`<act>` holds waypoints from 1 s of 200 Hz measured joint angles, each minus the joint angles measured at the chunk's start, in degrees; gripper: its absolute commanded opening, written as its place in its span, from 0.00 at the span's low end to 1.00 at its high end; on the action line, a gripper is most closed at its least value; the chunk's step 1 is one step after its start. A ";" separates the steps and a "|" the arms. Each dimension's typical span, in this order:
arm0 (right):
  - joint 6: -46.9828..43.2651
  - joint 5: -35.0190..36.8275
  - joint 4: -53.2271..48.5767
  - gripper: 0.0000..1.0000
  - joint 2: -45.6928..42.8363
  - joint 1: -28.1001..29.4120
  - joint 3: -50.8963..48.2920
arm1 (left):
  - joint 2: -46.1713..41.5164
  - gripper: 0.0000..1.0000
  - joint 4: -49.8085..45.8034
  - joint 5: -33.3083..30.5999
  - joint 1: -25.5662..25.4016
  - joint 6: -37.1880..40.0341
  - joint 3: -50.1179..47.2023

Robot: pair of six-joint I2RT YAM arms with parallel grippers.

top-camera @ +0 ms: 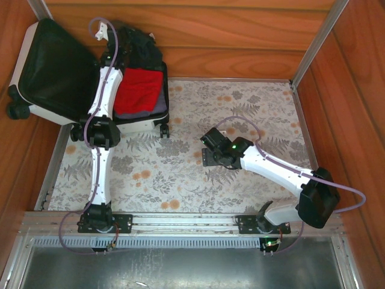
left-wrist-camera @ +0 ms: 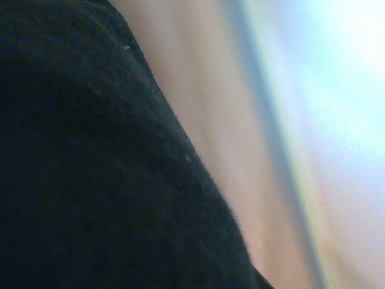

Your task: Pack the luggage

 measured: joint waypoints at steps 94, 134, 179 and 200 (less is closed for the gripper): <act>0.94 -2.08 0.31 0.83 -0.72 0.00 -0.11 | -17.11 0.00 2.64 -0.57 0.02 -5.92 -35.74; 1.84 -3.56 0.85 0.82 -2.45 0.02 -2.19 | -21.77 0.28 1.86 -1.55 -0.50 -7.52 -40.72; 2.91 -4.09 1.68 0.82 -6.95 0.02 -5.97 | -29.73 1.00 -2.64 -4.31 -2.27 -8.68 -50.18; 3.13 -4.70 2.27 0.82 -8.55 0.02 -7.41 | -36.79 1.00 -4.24 -5.40 -3.21 -9.35 -58.40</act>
